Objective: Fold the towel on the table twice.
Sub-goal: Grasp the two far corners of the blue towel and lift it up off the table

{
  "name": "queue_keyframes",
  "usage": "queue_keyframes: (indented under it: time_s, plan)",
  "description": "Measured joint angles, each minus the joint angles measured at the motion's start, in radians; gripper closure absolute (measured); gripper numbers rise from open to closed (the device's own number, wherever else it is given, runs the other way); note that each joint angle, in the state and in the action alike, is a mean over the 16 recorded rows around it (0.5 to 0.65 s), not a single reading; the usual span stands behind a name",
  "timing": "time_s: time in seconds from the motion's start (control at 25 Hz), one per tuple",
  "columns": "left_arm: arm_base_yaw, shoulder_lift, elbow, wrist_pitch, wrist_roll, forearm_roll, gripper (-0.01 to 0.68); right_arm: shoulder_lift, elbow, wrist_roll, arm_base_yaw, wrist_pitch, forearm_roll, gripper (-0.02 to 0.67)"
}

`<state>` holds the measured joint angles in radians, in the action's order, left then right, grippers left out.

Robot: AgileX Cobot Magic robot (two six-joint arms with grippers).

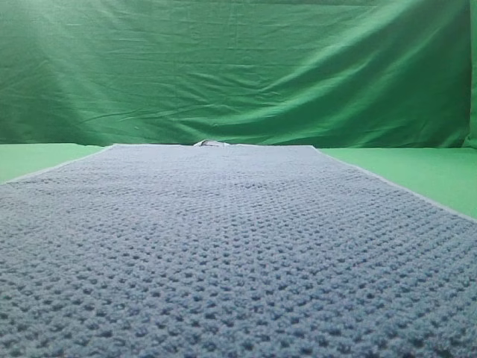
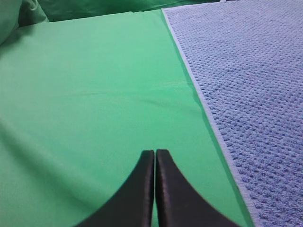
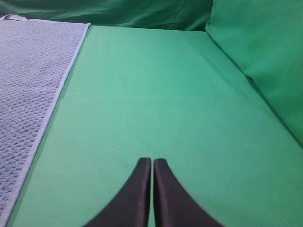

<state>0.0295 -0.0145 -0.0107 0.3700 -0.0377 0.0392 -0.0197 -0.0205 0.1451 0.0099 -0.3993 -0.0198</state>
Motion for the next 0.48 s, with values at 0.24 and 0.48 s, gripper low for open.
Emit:
queue_keyframes:
  time_s: [0.24, 0.48]
  plan:
    - [0.000, 0.000, 0.000, 0.000, 0.000, 0.000, 0.673, 0.000, 0.000, 0.000, 0.000, 0.000, 0.000, 0.649]
    - [0.000, 0.000, 0.000, 0.000, 0.000, 0.000, 0.673, 0.000, 0.000, 0.000, 0.000, 0.000, 0.000, 0.649]
